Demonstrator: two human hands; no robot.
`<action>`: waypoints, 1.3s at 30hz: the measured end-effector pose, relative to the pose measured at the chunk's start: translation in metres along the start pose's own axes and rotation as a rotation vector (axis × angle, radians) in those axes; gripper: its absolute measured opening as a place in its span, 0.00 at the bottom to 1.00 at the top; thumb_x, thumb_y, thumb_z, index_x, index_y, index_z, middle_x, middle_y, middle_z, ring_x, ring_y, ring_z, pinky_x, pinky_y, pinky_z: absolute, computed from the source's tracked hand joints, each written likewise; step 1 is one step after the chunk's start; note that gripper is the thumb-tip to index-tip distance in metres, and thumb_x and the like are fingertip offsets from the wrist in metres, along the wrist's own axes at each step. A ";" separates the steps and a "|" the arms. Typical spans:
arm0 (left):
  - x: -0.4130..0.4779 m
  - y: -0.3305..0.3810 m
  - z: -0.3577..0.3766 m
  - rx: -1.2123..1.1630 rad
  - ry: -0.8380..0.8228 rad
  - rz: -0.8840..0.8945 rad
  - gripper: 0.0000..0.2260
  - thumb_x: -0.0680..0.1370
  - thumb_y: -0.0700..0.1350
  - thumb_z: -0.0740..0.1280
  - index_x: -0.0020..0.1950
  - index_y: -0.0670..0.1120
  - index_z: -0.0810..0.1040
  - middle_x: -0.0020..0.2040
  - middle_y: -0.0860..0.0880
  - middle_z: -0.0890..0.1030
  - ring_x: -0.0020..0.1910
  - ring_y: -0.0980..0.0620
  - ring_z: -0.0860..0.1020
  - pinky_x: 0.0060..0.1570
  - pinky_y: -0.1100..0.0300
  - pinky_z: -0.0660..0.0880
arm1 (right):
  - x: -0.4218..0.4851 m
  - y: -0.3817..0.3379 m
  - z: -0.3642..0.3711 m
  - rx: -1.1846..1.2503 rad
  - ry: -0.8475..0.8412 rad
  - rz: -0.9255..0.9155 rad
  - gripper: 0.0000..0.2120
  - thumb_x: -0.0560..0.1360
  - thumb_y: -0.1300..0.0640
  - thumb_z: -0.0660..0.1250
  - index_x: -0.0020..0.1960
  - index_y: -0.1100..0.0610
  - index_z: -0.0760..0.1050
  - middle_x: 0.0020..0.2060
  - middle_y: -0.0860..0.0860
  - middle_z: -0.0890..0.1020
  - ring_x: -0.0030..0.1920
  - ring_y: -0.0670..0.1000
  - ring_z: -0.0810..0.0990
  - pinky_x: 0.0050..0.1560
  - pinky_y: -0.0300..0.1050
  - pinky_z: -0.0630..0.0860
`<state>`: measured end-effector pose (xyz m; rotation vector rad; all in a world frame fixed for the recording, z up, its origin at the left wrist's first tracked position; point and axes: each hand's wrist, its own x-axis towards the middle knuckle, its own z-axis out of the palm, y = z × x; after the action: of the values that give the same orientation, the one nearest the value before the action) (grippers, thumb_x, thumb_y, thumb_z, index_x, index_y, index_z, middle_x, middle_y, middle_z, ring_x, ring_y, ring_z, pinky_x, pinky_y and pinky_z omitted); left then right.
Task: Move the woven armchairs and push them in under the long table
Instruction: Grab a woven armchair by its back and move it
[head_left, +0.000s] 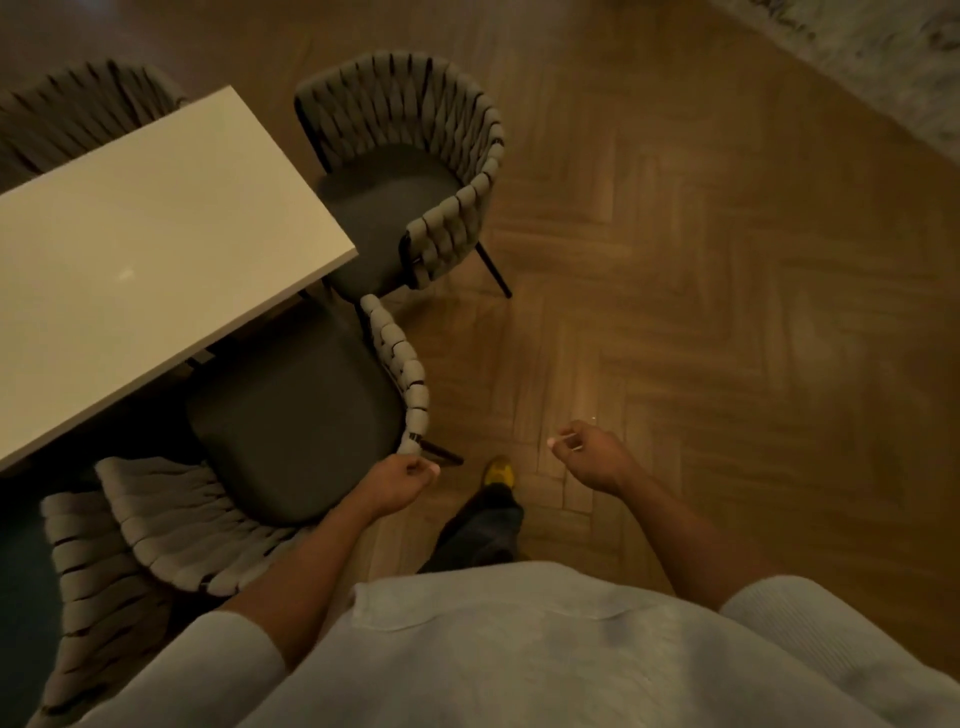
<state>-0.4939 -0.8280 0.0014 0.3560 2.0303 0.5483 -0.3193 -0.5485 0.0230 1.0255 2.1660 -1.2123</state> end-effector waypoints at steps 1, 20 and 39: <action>0.014 0.010 -0.001 -0.014 -0.002 -0.005 0.12 0.81 0.56 0.67 0.59 0.51 0.83 0.53 0.52 0.84 0.53 0.52 0.82 0.53 0.58 0.77 | 0.008 -0.001 -0.009 -0.004 -0.004 -0.004 0.25 0.82 0.41 0.64 0.74 0.55 0.71 0.64 0.53 0.81 0.58 0.52 0.80 0.54 0.45 0.75; 0.300 0.324 -0.102 -0.044 -0.097 0.080 0.14 0.81 0.55 0.67 0.59 0.48 0.82 0.52 0.49 0.86 0.52 0.50 0.84 0.56 0.52 0.80 | 0.238 -0.051 -0.322 -0.003 0.111 0.063 0.21 0.82 0.44 0.65 0.69 0.57 0.76 0.57 0.53 0.81 0.56 0.52 0.80 0.51 0.42 0.70; 0.458 0.475 -0.163 -0.710 0.304 -0.352 0.14 0.84 0.54 0.61 0.67 0.50 0.76 0.59 0.51 0.82 0.58 0.50 0.80 0.57 0.51 0.77 | 0.583 -0.172 -0.609 -0.406 -0.190 -0.191 0.19 0.82 0.44 0.64 0.65 0.55 0.79 0.60 0.54 0.82 0.58 0.55 0.80 0.59 0.46 0.74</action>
<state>-0.8478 -0.2479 -0.0215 -0.5269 1.9630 1.0872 -0.8336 0.1417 0.0267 0.5238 2.2659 -0.8515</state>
